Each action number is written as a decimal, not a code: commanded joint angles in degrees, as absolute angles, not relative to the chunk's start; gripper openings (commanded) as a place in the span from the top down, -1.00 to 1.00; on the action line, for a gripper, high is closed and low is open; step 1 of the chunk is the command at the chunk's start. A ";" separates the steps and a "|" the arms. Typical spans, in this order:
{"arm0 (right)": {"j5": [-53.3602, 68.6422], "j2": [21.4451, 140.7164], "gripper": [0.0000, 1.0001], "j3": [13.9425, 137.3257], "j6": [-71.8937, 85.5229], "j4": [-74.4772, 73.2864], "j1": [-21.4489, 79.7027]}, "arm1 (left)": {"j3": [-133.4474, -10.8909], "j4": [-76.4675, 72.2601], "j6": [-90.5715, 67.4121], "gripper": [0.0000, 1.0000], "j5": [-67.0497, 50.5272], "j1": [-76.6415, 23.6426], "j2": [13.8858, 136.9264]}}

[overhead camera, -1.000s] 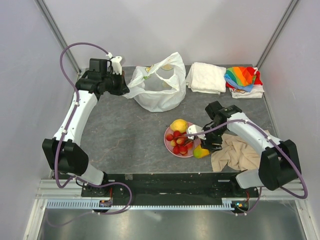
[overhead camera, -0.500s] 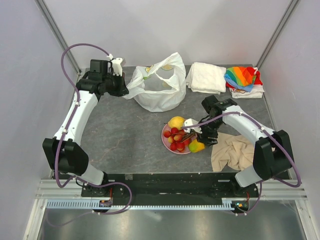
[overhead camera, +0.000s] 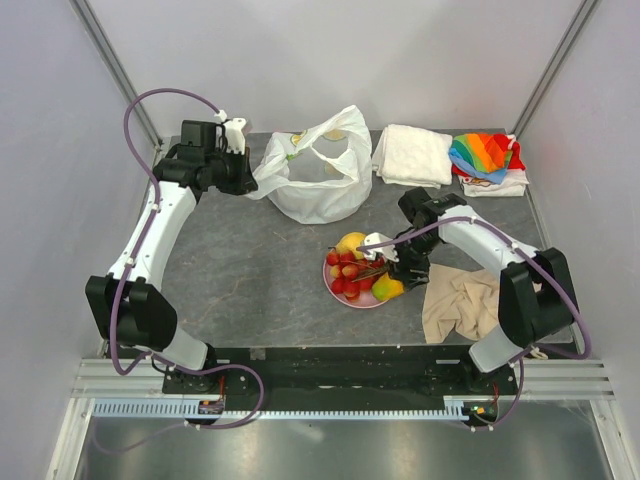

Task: Take the fake fruits out of the plastic bag
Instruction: Place the fake fruit on the plate, then take out the fake fruit from the plastic bag.

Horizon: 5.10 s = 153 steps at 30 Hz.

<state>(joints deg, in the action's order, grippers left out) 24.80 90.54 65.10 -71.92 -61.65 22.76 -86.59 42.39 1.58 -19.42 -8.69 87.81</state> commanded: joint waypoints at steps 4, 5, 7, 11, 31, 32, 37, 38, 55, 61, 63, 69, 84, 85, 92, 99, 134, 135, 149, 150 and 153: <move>27.86 91.41 0.05 67.06 -71.63 -58.71 22.85 | -86.22 42.36 4.13 0.97 -18.72 -8.26 87.45; 27.86 91.41 0.01 66.97 -71.72 -58.54 22.85 | -86.13 42.28 4.13 0.97 -18.72 -8.26 87.36; 28.12 91.49 -0.12 66.53 -71.72 -58.27 22.85 | -86.22 42.28 4.13 0.97 -18.72 -8.26 87.54; 28.56 91.67 -0.21 66.53 -71.28 -57.83 22.94 | -86.40 42.28 4.22 0.97 -18.72 -8.35 87.98; 26.98 89.92 -0.96 66.79 -71.90 -57.30 23.29 | -86.84 42.19 4.22 0.97 -19.86 -8.35 89.12; 26.98 89.74 -0.96 67.23 -71.46 -57.48 22.42 | -86.84 42.10 4.04 0.97 -19.95 -8.35 89.12; 27.51 88.16 -0.96 70.82 -71.54 -60.63 20.83 | -87.36 41.84 3.87 0.97 -20.83 -8.35 89.65; 27.34 88.07 -0.96 71.71 -71.89 -61.78 20.66 | -87.54 41.84 3.78 0.97 -20.83 -8.35 89.82; 35.96 108.62 -0.57 120.75 -31.23 -54.26 18.89 | -83.85 42.19 -2.54 0.97 -29.09 -9.14 85.35; 32.87 117.94 -0.29 123.22 -20.76 -38.07 27.15 | -81.05 45.08 -2.73 0.97 -34.26 -9.14 82.79; 32.78 121.44 -0.25 123.31 -19.26 -34.56 29.26 | -79.03 46.49 -2.46 0.97 -34.89 -8.97 82.36; 26.56 129.70 -0.19 123.56 -5.72 -20.41 30.06 | -73.66 50.53 -0.18 0.97 -35.51 -7.74 77.61; 17.84 115.22 -0.43 98.34 -18.46 -21.80 31.64 | -61.18 50.54 -2.73 0.97 -32.87 -0.09 71.98; 17.75 116.01 -0.44 99.05 -18.11 -21.97 31.64 | -61.00 50.54 -2.72 0.97 -32.78 -0.17 72.07; 24.17 121.89 -0.68 104.40 -14.33 -18.73 31.99 | -61.78 49.48 -2.29 0.97 -32.61 -0.17 74.18; 24.08 129.72 -0.91 111.18 -14.15 -18.54 32.25 | -63.10 48.87 -0.97 0.97 -31.90 -0.09 75.85; 34.89 117.43 0.99 119.18 -13.89 -23.73 30.59 | -72.25 43.60 -5.62 0.97 -29.97 -0.09 84.99; 35.24 116.29 0.99 119.70 -13.80 -24.08 30.50 | -72.51 43.59 -5.80 0.97 -29.88 -0.09 85.43; 41.83 109.96 0.99 121.03 -13.54 -34.80 28.74 | -79.71 40.87 -10.19 0.97 -30.85 -0.17 91.49; 43.23 109.60 0.99 119.98 -13.62 -35.33 28.65 | -81.54 40.52 -10.46 0.97 -30.94 -0.09 91.93; 45.88 108.63 0.99 117.52 -13.71 -35.07 28.92 | -86.02 38.86 -12.39 0.97 -33.83 1.58 94.21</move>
